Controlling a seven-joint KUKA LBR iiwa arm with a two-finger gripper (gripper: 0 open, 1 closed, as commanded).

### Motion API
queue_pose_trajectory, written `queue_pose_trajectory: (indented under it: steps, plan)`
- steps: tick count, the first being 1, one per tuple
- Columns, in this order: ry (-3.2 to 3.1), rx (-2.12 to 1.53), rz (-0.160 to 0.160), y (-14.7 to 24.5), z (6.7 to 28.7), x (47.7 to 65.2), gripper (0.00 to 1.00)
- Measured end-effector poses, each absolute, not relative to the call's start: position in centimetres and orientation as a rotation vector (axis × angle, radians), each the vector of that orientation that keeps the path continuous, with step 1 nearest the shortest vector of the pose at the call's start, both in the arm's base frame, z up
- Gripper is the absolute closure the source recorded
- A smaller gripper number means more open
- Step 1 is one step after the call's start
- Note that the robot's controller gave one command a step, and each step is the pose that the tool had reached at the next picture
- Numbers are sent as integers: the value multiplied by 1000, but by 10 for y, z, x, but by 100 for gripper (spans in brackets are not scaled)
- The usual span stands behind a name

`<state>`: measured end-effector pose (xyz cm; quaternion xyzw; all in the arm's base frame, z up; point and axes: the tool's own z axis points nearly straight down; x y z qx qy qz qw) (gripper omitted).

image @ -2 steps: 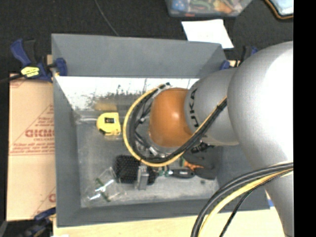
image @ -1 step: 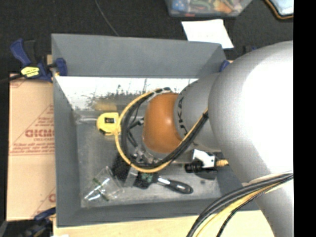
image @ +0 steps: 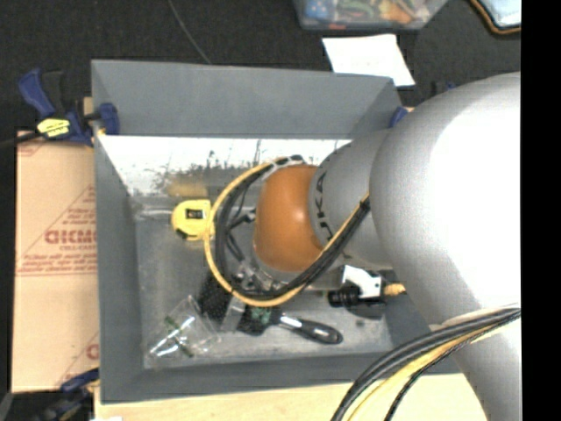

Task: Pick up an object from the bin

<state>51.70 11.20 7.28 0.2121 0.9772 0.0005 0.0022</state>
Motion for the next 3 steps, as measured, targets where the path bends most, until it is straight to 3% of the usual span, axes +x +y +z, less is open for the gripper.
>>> queue_pose_trajectory:
  steps: [2,3]
  plan:
    - [3069,665,0,111,86,516,100]
    - [3070,660,0,111,114,516,100]
